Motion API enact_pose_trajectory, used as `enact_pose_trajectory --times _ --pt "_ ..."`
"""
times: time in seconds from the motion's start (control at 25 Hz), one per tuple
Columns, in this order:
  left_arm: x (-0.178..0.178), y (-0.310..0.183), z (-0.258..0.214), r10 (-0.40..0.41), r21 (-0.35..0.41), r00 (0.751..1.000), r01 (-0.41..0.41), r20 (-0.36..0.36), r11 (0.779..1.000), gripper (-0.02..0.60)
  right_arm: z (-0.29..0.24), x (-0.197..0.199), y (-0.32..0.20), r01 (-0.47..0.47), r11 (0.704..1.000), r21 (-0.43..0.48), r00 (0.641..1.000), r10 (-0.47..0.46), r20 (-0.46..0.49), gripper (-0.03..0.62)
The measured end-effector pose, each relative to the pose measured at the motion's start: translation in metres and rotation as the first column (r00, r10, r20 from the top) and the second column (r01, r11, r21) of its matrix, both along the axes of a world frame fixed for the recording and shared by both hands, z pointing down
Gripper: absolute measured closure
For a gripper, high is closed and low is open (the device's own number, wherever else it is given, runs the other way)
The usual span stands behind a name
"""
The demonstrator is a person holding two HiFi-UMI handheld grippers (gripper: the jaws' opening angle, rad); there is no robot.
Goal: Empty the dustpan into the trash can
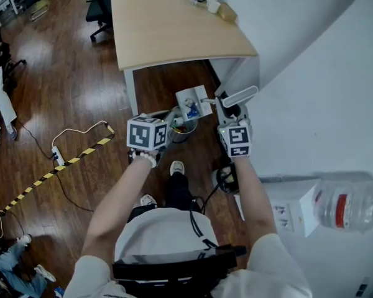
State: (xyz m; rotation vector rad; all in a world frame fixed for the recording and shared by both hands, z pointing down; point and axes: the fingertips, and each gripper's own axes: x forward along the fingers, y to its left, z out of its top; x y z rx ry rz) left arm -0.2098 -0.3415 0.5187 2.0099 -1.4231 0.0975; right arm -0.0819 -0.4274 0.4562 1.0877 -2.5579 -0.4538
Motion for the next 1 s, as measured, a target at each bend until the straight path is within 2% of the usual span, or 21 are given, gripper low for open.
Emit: enact_pose_trajectory --times 1.0 --pt "0.008 0.031 0.015 0.002 -0.024 1.000 -0.002 -0.025 1.000 0.592 0.024 -0.016 0.060 0.121 0.992 0.030 0.986 -0.117 -0.116 0.476"
